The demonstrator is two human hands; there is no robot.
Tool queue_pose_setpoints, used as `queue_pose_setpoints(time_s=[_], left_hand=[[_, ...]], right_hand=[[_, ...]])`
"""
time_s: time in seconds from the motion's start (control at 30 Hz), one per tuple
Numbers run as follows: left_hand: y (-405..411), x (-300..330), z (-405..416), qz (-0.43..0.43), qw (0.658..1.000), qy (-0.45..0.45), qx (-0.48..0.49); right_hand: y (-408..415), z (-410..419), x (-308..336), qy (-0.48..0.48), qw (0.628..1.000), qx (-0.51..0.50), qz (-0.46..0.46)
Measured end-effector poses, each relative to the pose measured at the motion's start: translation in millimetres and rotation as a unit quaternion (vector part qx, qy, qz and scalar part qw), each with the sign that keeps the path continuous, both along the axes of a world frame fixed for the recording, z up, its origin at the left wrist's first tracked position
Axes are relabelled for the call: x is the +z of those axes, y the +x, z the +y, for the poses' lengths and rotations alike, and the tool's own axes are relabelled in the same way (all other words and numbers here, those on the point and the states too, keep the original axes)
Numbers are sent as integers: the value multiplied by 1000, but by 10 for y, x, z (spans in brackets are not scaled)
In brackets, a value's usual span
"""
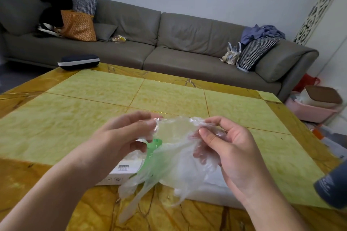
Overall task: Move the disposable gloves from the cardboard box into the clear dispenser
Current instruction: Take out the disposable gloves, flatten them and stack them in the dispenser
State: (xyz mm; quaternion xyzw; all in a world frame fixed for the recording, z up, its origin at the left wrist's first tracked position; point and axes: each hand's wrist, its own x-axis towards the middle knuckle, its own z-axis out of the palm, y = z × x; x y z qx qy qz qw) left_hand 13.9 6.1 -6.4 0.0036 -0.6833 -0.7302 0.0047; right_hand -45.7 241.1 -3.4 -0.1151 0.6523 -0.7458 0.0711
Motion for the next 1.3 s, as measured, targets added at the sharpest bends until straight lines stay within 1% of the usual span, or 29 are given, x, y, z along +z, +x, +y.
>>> queue_pose_setpoints(time_s=[0.07,0.2,0.27,0.33,0.4,0.47,0.53,0.57,0.63,0.67,0.7,0.77,0.87,0.97,1.03,1.07,1.17,1.3], left_hand=[[-7,-22,66,-14,999,-33,13],[-32,-46,118,-8,998,3,67],[-22,-30,112,0,997,2,71],[-2,-7,141,2,999,-24,45],[12,2,194,0,999,-47,24],[9,-2,220,5,998,-46,31],[10,-3,216,-7,999,-26,25],[19,1,210,-23,999,-42,3],[37,3,218,-57,989,-120,-59],[36,-7,224,-62,986,-138,-72],[29,-12,218,-59,986,-142,-65],[9,-30,169,-46,990,-128,-33],[-14,-66,86,-44,996,-72,-27],[-36,-87,99,-38,999,23,-1],[-31,-83,139,-51,994,94,23],[-22,-80,162,-59,992,111,25],[-29,-83,238,-65,992,107,35],[-91,-91,329,-57,985,120,112]], right_hand=[[7,-12,-14,-1,1000,7,1],[-6,59,22,15,1000,6,9],[-26,142,71,69,996,43,24],[-34,197,101,138,984,112,31],[-29,192,86,175,973,144,40],[-24,155,46,169,976,125,52],[-23,130,3,125,987,89,45],[-25,122,-6,105,991,75,40],[-28,131,-10,94,993,59,37],[-34,142,-18,97,993,53,39],[-47,159,-23,102,993,43,42],[-78,211,-29,117,992,13,47],[-114,296,-36,135,989,-29,52],[-128,329,-37,139,988,-34,57],[-135,341,-42,138,988,-39,51],[-135,348,-44,140,988,-41,48],[-126,363,-57,149,987,-41,51],[-128,388,-70,173,982,-35,74]])
